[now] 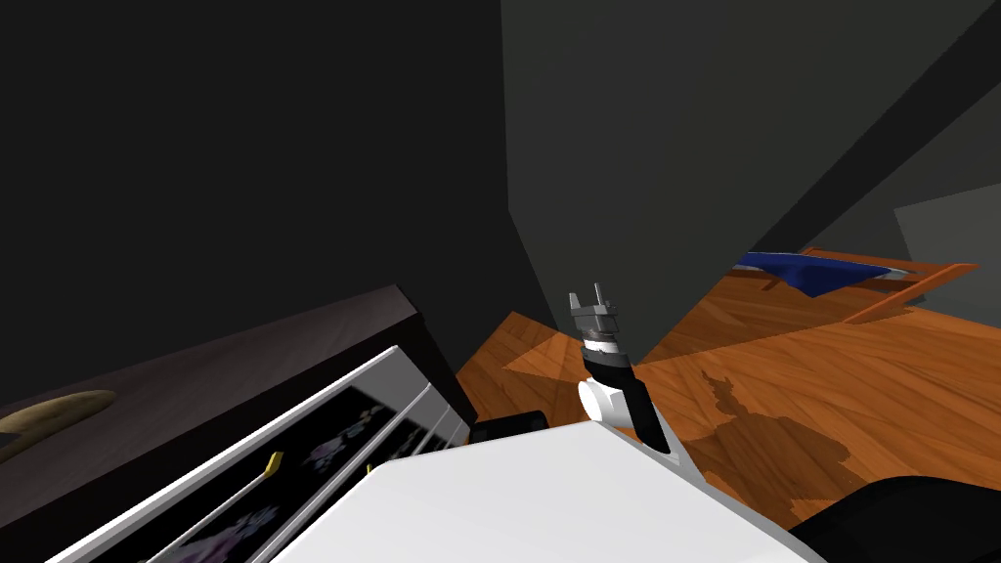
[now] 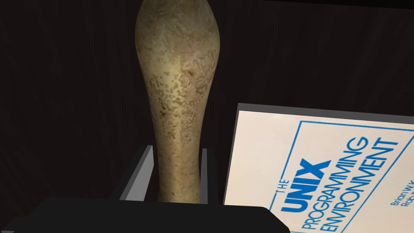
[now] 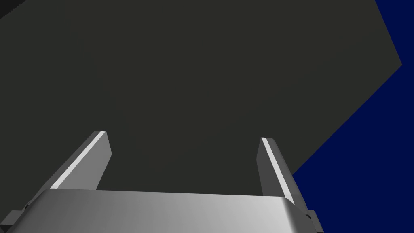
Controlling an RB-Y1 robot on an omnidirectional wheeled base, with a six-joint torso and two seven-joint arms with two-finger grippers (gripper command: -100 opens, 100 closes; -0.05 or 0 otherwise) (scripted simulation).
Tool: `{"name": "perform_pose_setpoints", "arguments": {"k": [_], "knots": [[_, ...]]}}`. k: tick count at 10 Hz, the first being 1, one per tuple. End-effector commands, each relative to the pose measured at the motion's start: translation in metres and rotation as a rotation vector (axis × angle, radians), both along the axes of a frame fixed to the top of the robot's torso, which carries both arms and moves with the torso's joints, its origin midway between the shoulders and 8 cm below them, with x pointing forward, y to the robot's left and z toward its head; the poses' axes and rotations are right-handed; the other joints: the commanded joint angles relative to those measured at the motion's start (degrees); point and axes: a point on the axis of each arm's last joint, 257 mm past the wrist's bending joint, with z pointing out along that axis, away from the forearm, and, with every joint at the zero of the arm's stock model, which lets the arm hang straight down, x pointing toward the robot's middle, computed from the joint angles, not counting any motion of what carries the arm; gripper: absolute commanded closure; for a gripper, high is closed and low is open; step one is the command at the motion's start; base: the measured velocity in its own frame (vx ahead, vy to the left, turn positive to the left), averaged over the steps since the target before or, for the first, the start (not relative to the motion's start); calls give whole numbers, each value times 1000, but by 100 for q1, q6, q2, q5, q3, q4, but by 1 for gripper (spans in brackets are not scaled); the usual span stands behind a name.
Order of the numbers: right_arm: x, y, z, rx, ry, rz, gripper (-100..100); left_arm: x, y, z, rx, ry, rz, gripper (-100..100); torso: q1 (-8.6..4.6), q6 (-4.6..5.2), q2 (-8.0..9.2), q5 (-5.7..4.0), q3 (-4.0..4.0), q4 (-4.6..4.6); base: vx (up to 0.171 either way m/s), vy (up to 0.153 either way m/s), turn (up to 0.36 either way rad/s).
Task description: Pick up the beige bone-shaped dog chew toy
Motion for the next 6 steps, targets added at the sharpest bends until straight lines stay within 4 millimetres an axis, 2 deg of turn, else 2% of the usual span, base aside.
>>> {"name": "perform_pose_setpoints", "arguments": {"k": [1, 4, 5, 6], "knots": [[0, 0, 0, 0, 0, 0, 0, 7, -3, 4, 9, -11, 0, 100, 0, 0, 0, 0, 0, 0, -44, 22, -9], [0, 0, 0, 0, 0, 0, 0, 16, -8, 13, 35, -25, -2, 100, -1, -1, 5, -4, 4, 2, -42, 26, -10], [0, 0, 0, 0, 0, 0, 0, 13, -8, 11, 32, -15, 0, 100, -5, -1, -2, -5, 0, 1, -5, 7, 0], [0, 0, 0, 0, 0, 0, 0, 13, -8, 11, 33, -16, 1, 0, -9, -1, -7, -4, -3, -1, 0, 0, 0]]}}
